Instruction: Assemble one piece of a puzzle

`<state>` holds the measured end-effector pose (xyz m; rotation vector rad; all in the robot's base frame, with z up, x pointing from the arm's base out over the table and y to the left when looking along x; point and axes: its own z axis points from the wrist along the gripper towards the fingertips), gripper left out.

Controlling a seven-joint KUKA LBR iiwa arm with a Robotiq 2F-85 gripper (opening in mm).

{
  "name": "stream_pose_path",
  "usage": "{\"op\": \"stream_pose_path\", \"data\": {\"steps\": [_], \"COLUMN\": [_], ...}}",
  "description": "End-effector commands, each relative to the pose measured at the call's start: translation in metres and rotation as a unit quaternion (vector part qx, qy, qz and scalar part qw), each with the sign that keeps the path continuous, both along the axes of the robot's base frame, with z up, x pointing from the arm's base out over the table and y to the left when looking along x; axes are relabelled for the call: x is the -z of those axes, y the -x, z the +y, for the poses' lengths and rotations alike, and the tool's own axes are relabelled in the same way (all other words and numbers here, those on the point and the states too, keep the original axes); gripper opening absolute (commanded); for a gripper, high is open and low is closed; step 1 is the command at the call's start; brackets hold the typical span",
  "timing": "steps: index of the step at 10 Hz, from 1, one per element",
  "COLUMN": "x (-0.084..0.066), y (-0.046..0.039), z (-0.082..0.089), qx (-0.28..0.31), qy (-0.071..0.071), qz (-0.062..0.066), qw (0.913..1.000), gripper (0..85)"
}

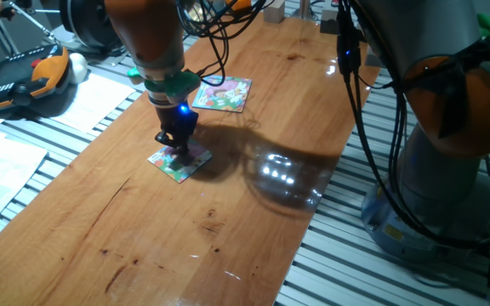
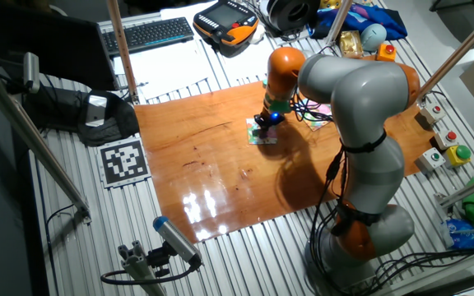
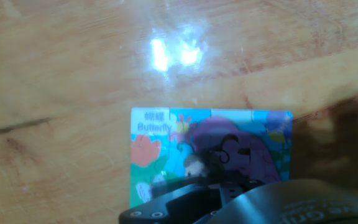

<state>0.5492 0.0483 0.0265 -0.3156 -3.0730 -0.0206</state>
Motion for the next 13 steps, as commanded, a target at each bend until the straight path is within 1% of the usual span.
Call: {"op": "stream_pose_path", "data": {"steps": [1,4,7,9,13], "x": [-0.0052,-0.0053,-0.0007,0.0008,0.0015], "y": [-0.0039,-0.0043,-0.005,-0.0054,-0.0056], "z": [-0.0016,-0.0022,-0.0011,-0.0009,-0.0017], "qx": [0.001,0.001,0.002,0.002,0.007], "qy": [0.001,0.001,-0.007,-0.008,-0.009], "qz": [-0.004,-0.005,-0.007,-0.009,-0.001], "qw": [1.0,1.0,0.9999,0.9999,0.9999], "gripper": [0.0,0.0,0.0,0.0,0.0]}}
